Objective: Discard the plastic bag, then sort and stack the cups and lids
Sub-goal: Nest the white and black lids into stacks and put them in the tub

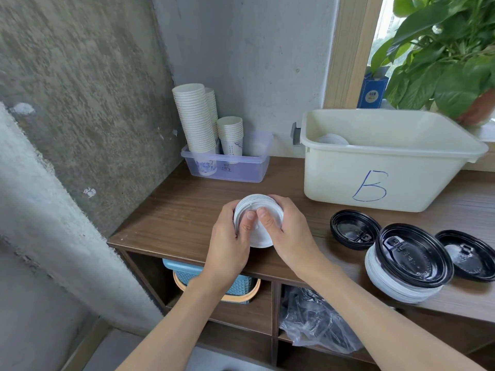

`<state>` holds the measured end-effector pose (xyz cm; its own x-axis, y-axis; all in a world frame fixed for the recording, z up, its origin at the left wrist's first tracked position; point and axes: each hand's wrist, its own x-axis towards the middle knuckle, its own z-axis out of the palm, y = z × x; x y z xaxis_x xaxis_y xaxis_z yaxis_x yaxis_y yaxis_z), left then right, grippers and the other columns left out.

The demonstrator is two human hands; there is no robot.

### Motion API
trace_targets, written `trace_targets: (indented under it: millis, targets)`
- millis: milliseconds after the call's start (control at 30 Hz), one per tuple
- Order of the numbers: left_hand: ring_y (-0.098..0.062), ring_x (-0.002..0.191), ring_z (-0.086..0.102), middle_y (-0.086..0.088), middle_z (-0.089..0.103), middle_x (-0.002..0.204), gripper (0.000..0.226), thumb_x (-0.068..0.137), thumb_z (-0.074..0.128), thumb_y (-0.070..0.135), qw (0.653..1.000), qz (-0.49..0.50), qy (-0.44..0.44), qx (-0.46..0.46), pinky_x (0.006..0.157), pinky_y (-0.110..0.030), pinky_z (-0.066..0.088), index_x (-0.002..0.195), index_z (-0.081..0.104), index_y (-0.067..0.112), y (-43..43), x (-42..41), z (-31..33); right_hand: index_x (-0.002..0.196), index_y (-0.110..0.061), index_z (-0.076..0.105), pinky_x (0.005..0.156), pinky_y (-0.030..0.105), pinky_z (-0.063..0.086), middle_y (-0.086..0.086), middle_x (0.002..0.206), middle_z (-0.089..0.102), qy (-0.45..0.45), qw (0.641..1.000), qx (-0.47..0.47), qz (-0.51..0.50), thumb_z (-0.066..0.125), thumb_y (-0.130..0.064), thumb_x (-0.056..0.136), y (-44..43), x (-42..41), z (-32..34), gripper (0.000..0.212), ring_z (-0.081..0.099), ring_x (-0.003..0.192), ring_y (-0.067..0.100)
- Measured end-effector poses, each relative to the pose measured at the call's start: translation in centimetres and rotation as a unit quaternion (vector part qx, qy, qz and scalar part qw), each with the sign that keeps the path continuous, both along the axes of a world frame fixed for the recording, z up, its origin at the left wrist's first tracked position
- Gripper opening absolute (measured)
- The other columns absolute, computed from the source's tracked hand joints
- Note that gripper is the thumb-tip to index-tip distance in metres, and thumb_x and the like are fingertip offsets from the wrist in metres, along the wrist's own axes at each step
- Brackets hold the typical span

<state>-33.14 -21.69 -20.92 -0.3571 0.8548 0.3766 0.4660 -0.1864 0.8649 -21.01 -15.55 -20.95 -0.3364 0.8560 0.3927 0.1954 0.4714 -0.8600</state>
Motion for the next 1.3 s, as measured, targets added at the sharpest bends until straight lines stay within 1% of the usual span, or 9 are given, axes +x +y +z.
trace_targets:
  millis: [333, 533, 667, 767, 933, 1067, 1167, 1233, 1300]
  targets:
    - [0.004, 0.092, 0.059, 0.014, 0.062, 0.097, 0.030, 0.094, 0.043, 0.043, 1.000, -0.010, 0.015, 0.009, 0.072, -0.009, 0.044, 0.112, 0.049, 0.021, -0.2, 0.3, -0.1, 0.103, -0.022, 0.052, 0.073, 0.004, 0.037, 0.000, 0.101, 0.061, -0.001, 1.000, 0.005, -0.017, 0.049, -0.047, 0.086, -0.1, -0.1, -0.2, 0.030, 0.056, 0.091, 0.002]
    - [-0.004, 0.104, 0.063, 0.010, 0.068, 0.110, 0.036, 0.098, 0.048, 0.042, 0.998, -0.060, 0.008, 0.011, 0.083, -0.011, 0.046, 0.120, 0.062, 0.017, 0.4, -0.4, 0.4, 0.112, -0.011, 0.056, 0.078, 0.004, 0.036, 0.004, 0.104, 0.058, -0.010, 1.000, 0.022, -0.012, 0.047, -0.043, 0.088, 0.2, 0.0, -0.3, 0.040, 0.055, 0.093, 0.012]
    - [0.002, 0.099, 0.060, 0.010, 0.066, 0.106, 0.032, 0.097, 0.049, 0.037, 1.000, -0.014, 0.011, 0.020, 0.079, -0.007, 0.043, 0.116, 0.062, 0.015, 0.5, -0.4, 0.4, 0.125, -0.011, 0.053, 0.084, 0.000, 0.033, -0.004, 0.112, 0.057, -0.012, 1.000, -0.008, 0.016, 0.045, -0.038, 0.095, 0.4, 0.0, -0.2, 0.041, 0.053, 0.103, 0.008]
    - [0.007, 0.094, 0.058, 0.010, 0.064, 0.103, 0.015, 0.101, 0.051, 0.022, 1.000, 0.018, -0.015, -0.002, 0.075, -0.005, 0.042, 0.113, 0.059, 0.019, 0.6, -0.6, 0.5, 0.124, -0.017, 0.053, 0.082, 0.006, 0.040, -0.008, 0.112, 0.063, -0.021, 0.997, -0.038, 0.060, 0.046, -0.040, 0.096, 0.6, -0.1, -0.3, 0.038, 0.058, 0.102, 0.005]
    - [0.010, 0.089, 0.056, 0.013, 0.062, 0.097, 0.011, 0.099, 0.054, 0.017, 1.000, 0.025, 0.000, -0.015, 0.071, -0.003, 0.042, 0.110, 0.057, 0.016, 0.8, -0.3, 0.4, 0.117, -0.022, 0.053, 0.082, 0.020, 0.045, -0.005, 0.108, 0.064, -0.015, 0.998, -0.031, 0.046, 0.041, -0.050, 0.089, 0.8, -0.3, -0.5, 0.042, 0.059, 0.100, 0.009]
    - [0.008, 0.082, 0.055, 0.011, 0.061, 0.090, 0.006, 0.098, 0.054, 0.011, 0.999, 0.032, -0.003, -0.009, 0.069, -0.005, 0.041, 0.102, 0.055, 0.015, 0.8, 0.2, 0.5, 0.113, -0.018, 0.056, 0.081, 0.022, 0.045, -0.002, 0.103, 0.066, -0.009, 0.999, -0.025, 0.029, 0.045, -0.040, 0.088, 0.6, -0.5, -0.3, 0.035, 0.060, 0.095, 0.014]
    - [0.006, 0.084, 0.057, 0.009, 0.063, 0.092, 0.013, 0.097, 0.056, 0.023, 1.000, 0.004, -0.006, -0.006, 0.071, -0.007, 0.042, 0.105, 0.056, 0.012, 0.8, 0.0, 0.5, 0.109, -0.016, 0.057, 0.074, 0.011, 0.041, -0.001, 0.100, 0.065, -0.003, 1.000, -0.005, -0.004, 0.046, -0.035, 0.088, 0.5, -0.5, -0.2, 0.031, 0.058, 0.090, 0.014]
    - [0.003, 0.094, 0.060, 0.010, 0.065, 0.102, 0.031, 0.094, 0.057, 0.038, 0.999, -0.031, 0.001, -0.019, 0.078, -0.010, 0.045, 0.115, 0.057, 0.015, 0.7, -0.2, 0.5, 0.111, -0.013, 0.056, 0.074, 0.014, 0.040, 0.000, 0.102, 0.062, -0.010, 1.000, 0.015, -0.023, 0.051, -0.027, 0.090, 0.6, -0.4, -0.1, 0.025, 0.056, 0.090, 0.014]
    - [0.002, 0.105, 0.059, 0.012, 0.065, 0.113, 0.038, 0.093, 0.059, 0.038, 0.999, -0.036, 0.003, -0.018, 0.086, -0.011, 0.046, 0.124, 0.056, 0.018, 0.6, -0.3, 0.6, 0.112, -0.009, 0.056, 0.077, 0.017, 0.037, 0.000, 0.102, 0.057, -0.035, 0.998, 0.036, -0.023, 0.054, -0.014, 0.093, 0.4, -0.5, 0.0, 0.020, 0.052, 0.092, 0.014]
